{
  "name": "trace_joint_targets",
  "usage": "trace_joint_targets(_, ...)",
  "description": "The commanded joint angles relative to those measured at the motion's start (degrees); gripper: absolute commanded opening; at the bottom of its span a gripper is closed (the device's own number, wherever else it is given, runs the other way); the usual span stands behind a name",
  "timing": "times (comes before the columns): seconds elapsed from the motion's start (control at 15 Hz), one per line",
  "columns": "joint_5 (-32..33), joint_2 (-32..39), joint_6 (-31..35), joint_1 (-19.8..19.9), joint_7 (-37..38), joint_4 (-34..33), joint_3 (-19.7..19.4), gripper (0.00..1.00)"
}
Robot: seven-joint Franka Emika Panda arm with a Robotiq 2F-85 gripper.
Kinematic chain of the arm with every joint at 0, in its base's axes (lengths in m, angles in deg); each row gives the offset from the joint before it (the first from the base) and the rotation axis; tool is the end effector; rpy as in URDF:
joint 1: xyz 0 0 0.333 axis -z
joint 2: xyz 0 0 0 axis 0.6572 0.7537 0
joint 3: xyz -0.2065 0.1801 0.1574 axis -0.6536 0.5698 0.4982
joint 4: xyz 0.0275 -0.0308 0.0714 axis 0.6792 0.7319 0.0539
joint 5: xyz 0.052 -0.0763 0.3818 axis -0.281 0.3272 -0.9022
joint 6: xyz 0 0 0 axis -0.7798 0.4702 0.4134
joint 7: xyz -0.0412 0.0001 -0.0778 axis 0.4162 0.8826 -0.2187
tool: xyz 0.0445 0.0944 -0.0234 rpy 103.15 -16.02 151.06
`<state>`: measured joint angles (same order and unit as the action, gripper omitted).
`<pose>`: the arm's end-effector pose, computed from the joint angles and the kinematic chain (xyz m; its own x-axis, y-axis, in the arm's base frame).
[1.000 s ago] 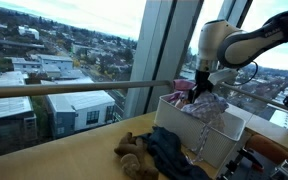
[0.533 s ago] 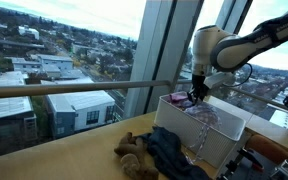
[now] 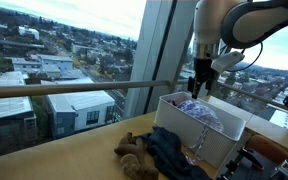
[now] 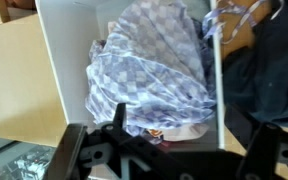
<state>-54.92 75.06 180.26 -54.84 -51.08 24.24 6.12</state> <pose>0.5747 0.1372 0.3483 0.9985 -0.0368 -0.0397 -0.0165 -0.9054 0.4242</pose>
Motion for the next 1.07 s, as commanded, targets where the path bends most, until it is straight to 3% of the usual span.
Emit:
trace_joint_targets(0.0, -1.1, 0.0, -2.3, -4.3, 3.3, 1.2, 4.6, 1.0)
trace_joint_targets(0.13, -1.8, 2.1, -1.1, -6.4, 3.0, 1.7, 7.1, 1.0)
trace_joint_targets(0.33, -1.0, 4.1, -0.3, -8.7, -3.3, 2.2, 9.6, 1.0)
trace_joint_targets(1.0, 0.5, 5.8, -2.1, -8.0, -34.8, -1.8, 11.2, 1.0)
